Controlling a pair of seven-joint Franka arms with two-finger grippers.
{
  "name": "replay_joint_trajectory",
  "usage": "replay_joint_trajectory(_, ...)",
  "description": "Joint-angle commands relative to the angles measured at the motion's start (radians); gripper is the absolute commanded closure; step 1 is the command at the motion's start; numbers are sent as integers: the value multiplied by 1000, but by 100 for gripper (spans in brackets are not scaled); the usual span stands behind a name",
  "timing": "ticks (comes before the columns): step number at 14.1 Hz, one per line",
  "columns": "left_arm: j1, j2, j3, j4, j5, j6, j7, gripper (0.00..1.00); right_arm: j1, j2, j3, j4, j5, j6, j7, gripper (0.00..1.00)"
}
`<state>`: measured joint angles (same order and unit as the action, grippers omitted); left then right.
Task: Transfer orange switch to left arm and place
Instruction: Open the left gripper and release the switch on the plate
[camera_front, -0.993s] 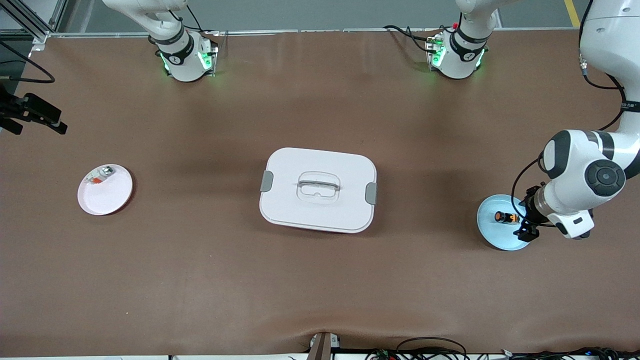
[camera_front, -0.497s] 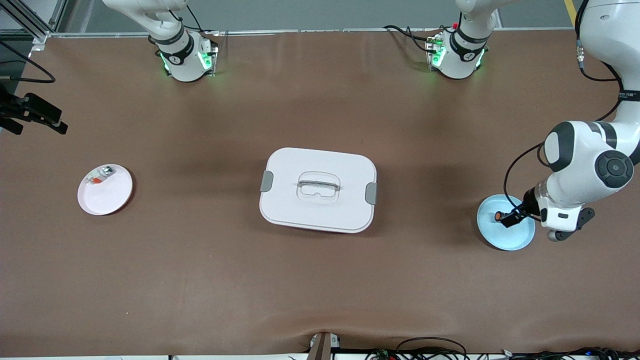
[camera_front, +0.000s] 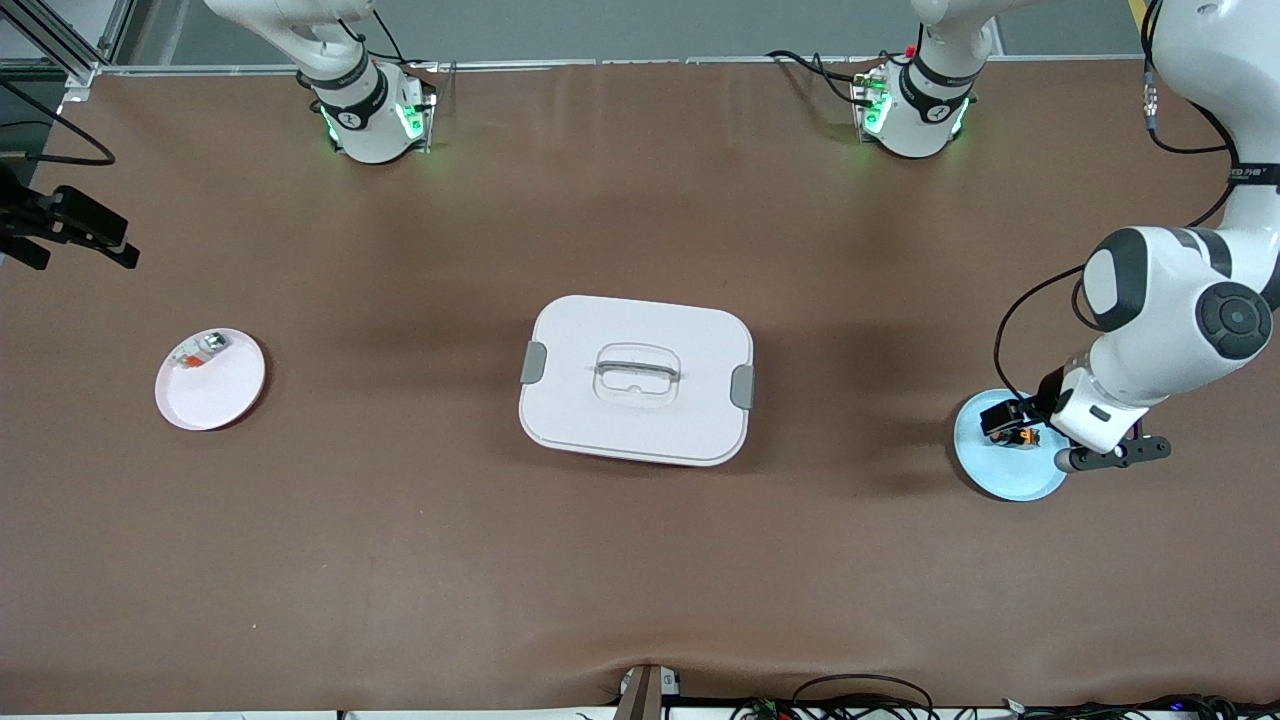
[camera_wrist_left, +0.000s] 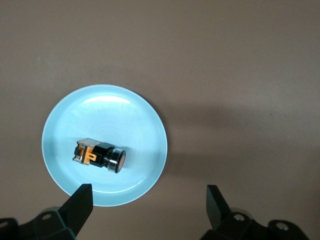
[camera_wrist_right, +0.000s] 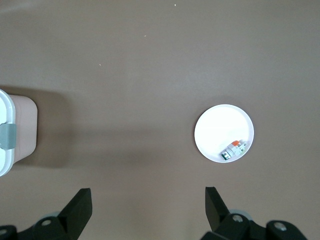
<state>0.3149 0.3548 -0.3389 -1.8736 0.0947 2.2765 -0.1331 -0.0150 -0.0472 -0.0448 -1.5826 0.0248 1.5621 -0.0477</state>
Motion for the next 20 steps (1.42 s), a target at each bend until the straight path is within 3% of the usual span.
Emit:
replay_joint_trajectory(1,-8,-71,11,-22,-20,-8,52,0,10,-22,-9,-14,10,0,9,0)
replay_joint_trajectory(7,4,-141,1,42,-23,-83,56,0,15,-22,-9,-14,10,0,11,0)
replay_joint_trajectory(20,1,-303,0,44,-56,-152,59,0,15,-23,-9,-16,10,-5,22,0)
